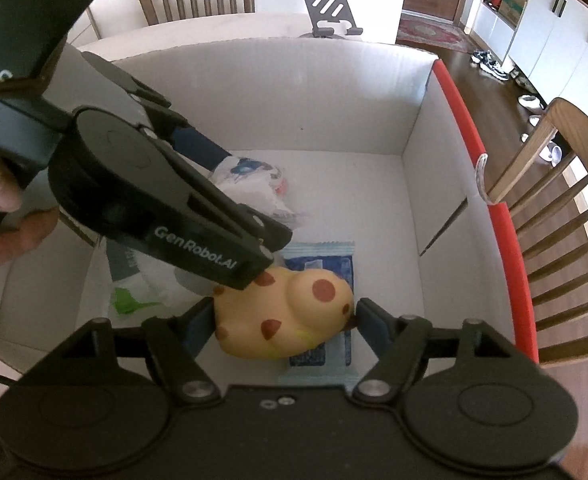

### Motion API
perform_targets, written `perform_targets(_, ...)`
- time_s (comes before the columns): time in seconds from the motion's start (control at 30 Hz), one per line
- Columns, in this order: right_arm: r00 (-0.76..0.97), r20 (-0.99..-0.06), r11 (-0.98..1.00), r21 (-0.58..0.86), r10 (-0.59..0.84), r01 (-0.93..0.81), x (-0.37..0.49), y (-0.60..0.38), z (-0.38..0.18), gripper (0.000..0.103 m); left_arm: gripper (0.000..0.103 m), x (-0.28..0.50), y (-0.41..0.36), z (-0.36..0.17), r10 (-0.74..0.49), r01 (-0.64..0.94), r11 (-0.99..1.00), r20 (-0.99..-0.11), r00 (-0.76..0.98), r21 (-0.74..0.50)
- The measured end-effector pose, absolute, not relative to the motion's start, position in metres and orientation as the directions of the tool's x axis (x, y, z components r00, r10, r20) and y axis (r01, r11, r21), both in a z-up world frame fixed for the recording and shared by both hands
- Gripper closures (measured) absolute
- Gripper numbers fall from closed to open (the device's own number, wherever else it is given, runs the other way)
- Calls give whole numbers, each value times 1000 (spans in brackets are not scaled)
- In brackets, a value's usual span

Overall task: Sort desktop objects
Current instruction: 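Open right tool to drop the yellow toy while left tool releases the bread bag, then lift both tools out of the shoebox and back toward the lazy susan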

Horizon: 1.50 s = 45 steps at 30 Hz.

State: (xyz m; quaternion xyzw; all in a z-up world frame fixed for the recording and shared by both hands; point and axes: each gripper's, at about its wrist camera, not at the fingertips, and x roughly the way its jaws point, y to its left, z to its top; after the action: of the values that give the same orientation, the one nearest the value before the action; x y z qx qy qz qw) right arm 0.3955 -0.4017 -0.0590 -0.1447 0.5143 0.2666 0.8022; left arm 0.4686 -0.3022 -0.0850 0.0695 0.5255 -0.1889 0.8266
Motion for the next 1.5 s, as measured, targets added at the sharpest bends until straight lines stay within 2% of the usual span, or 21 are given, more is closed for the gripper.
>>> perform_targets(0.13,333,-901,816,38,277,-576,393,-404,-58,26,28,466,-299,-80,-258,374,921,-885,388,-104)
perform_targets(0.37,361,-886,821,39,293,-570,390,-407,-45,19,26,458,-293,-60,-297,361,921,-861,414,-144)
perform_targets(0.9,431,-828,812,50,360,-582,359,-416,1,19,26,412,-276,-8,-337,353,920,-800,497,-168)
perform_targets(1.13,464,-801,823,61,378,-565,346,-423,17,12,26,384,-264,8,-343,348,921,-781,522,-172)
perform_targets(1.2,469,-795,825,68,384,-561,342,-425,21,12,23,377,-261,11,-344,346,922,-776,528,-173)
perform_targets(1.5,480,-775,822,88,411,-562,320,-428,32,11,22,346,-251,26,-349,348,922,-753,558,-169)
